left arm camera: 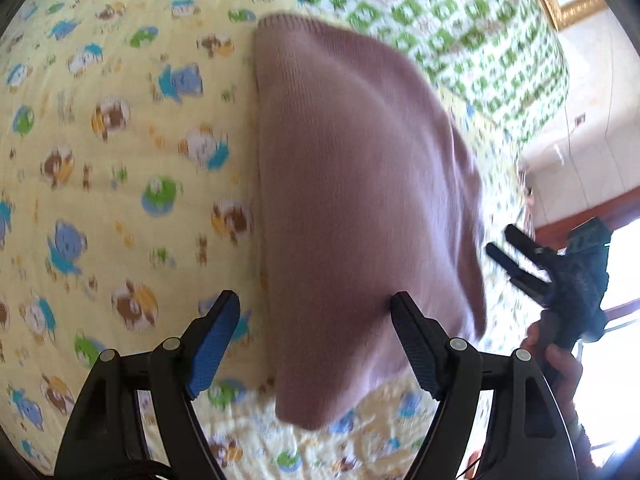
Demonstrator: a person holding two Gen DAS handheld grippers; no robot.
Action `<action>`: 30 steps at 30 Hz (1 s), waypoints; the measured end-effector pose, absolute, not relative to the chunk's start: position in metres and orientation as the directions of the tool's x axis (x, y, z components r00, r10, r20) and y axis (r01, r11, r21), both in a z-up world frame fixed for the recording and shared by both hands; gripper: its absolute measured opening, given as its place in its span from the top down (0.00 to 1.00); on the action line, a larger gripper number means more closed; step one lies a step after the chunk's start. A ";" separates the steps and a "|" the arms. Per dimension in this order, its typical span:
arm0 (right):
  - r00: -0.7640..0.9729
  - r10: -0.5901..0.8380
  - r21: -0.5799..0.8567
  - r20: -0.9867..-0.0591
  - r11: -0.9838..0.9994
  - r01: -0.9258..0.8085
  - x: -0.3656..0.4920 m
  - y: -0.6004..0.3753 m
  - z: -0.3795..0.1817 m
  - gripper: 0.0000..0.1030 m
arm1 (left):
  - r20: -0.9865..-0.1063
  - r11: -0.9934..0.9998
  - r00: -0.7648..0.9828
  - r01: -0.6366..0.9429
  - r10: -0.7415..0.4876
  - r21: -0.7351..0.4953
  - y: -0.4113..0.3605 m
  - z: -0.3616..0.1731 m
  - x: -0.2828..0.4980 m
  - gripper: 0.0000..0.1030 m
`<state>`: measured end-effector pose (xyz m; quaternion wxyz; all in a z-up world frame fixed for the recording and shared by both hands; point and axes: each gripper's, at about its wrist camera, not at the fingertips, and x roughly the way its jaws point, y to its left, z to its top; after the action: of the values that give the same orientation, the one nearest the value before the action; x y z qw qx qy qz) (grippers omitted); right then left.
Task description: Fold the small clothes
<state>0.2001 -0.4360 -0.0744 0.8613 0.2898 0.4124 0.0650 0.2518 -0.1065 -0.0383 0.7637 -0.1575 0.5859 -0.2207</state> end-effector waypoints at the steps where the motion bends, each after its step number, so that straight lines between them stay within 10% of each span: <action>1: 0.639 0.360 0.560 -0.680 0.818 0.135 0.211 -0.436 -0.079 0.21 | -0.822 0.852 0.224 0.149 -0.524 -0.502 -0.105 -0.036 0.258 0.22; 12: 0.629 0.432 0.632 -0.646 0.765 0.124 0.261 -0.442 -0.101 0.21 | -0.823 0.841 0.175 0.084 -0.540 -0.534 -0.133 -0.064 0.307 0.16; 17: 0.639 0.488 0.698 -0.595 0.708 0.110 0.261 -0.458 -0.112 0.73 | -0.832 0.847 0.161 0.069 -0.531 -0.527 -0.135 -0.075 0.313 0.11; 21: 0.648 0.495 0.711 -0.579 0.695 0.104 0.255 -0.461 -0.117 0.72 | -0.829 0.845 0.172 0.050 -0.533 -0.533 -0.138 -0.073 0.313 0.10; 25: 0.646 0.445 0.669 -0.620 0.731 0.137 0.247 -0.456 -0.111 0.39 | -0.822 0.842 0.188 0.066 -0.537 -0.535 -0.135 -0.072 0.310 0.10; 30: 0.619 0.420 0.636 -0.664 0.752 0.172 0.240 -0.444 -0.109 0.35 | -0.795 0.812 0.173 0.066 -0.582 -0.580 -0.129 -0.083 0.313 0.09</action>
<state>0.2401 -0.4435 -0.1089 0.8314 0.3439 0.4299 0.0746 0.3127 -0.1291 -0.0831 0.7356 -0.2134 0.6040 -0.2203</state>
